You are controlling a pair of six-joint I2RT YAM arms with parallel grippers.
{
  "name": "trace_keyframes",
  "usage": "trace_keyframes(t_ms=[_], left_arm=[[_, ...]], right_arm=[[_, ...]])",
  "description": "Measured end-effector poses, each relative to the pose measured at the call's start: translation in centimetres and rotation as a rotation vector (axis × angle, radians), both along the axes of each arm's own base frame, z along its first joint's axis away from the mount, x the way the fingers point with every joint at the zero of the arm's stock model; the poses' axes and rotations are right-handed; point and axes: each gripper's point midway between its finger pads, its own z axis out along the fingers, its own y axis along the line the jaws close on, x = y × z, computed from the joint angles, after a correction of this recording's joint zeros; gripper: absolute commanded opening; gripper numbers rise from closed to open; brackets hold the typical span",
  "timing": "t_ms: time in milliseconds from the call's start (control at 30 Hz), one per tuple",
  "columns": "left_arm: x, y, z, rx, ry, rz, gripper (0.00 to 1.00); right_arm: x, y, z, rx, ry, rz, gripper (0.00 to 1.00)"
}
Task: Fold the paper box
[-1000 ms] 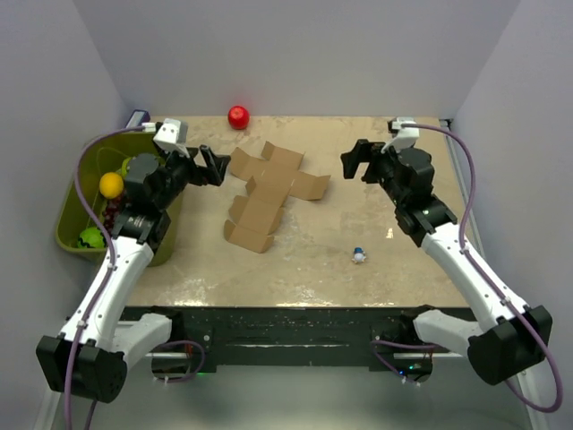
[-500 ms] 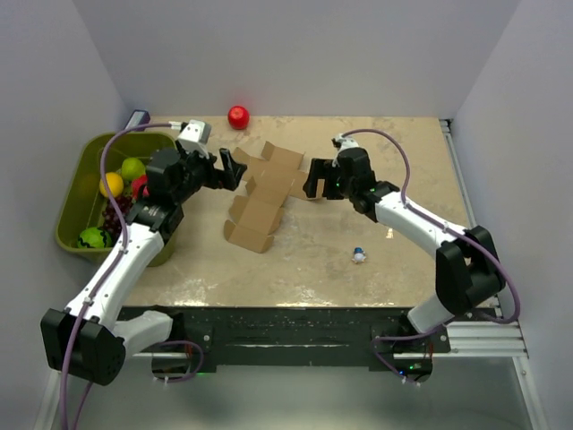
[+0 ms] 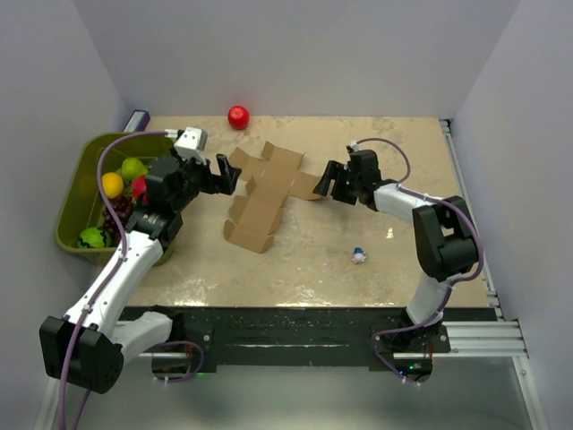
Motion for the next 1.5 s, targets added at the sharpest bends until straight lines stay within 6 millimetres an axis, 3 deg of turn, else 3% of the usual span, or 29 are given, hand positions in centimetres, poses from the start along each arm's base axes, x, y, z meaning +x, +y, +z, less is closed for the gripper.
trace_keyframes(t_ms=[133,367,600,733,900,1133,1267,1500], left_arm=[[0.1,0.1,-0.2,0.002,0.004,0.004,0.98],[0.2,0.0,-0.5,0.004,0.013,0.003,0.98],[0.3,0.0,-0.7,0.005,0.017,0.003,0.98],[0.3,0.0,-0.8,0.006,0.020,0.003,0.98],[0.3,-0.1,-0.8,0.005,0.022,-0.001,0.98],[0.1,-0.5,-0.9,0.001,0.025,-0.026,1.00],[-0.2,-1.1,-0.7,-0.014,0.021,-0.061,1.00],[-0.7,-2.7,-0.4,-0.046,0.017,-0.152,1.00]], right_arm=[[0.1,0.5,-1.8,0.010,0.041,0.002,0.68],[1.3,1.3,-2.8,0.050,0.034,-0.003,0.57],[1.9,1.8,-4.0,0.066,0.045,0.001,0.31],[2.3,2.0,-3.6,0.077,0.029,0.007,0.22],[3.1,1.9,-2.7,0.084,-0.012,0.024,0.00],[3.1,1.8,-2.3,0.052,-0.054,0.083,0.00],[2.3,1.9,-0.3,0.044,-0.091,0.137,0.00],[-0.1,2.1,6.9,0.078,-0.242,0.229,0.00]])
